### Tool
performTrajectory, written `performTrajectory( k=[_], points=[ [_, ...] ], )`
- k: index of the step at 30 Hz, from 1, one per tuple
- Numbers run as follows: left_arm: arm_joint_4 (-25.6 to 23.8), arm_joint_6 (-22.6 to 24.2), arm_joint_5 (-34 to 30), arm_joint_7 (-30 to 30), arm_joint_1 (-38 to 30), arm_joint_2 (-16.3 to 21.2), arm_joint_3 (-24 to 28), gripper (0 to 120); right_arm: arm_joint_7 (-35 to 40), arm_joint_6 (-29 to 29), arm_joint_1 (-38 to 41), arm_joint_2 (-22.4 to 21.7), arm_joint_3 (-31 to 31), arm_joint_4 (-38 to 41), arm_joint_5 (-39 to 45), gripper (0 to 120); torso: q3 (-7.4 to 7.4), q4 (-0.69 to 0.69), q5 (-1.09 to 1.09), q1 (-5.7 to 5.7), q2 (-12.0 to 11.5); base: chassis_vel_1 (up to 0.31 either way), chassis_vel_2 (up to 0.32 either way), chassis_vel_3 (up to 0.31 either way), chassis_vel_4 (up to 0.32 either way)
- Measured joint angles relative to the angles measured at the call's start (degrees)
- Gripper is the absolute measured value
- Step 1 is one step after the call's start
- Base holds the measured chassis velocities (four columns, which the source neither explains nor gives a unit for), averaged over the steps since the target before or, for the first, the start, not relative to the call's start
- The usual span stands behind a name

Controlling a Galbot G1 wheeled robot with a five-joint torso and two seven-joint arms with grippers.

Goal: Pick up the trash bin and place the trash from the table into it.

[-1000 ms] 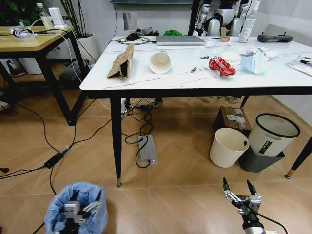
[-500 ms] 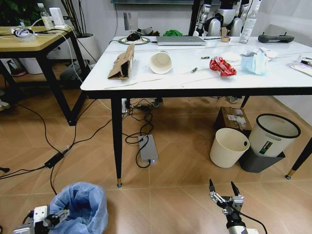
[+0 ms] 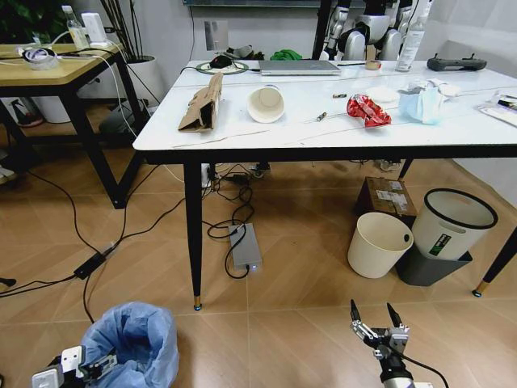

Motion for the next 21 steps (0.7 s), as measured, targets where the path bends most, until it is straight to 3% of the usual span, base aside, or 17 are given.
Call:
performTrajectory(
  k=[16,19,21],
  points=[
    [4.6,-3.3,4.5,2.1,-2.7,-0.5,0.6,27,0.1,-0.2,-0.3,-0.1,0.6,0.9,-0.1,100,0.02,0.00,0.00,0.02,0.0,0.000,0.000,0.000,0.000],
    [4.9,-3.3,4.8,2.2,-2.9,-0.6,0.7,22,0.1,-0.2,-0.3,-0.2,0.7,1.0,-0.1,100,0.03,0.00,0.00,0.02,0.0,0.000,0.000,0.000,0.000],
    [5.4,-3.3,5.3,2.3,-3.2,-0.7,0.8,11,0.1,-0.4,-0.3,-0.3,0.7,1.1,-0.1,100,0.03,0.00,0.01,0.02,0.0,0.000,0.000,0.000,0.000]
  ],
)
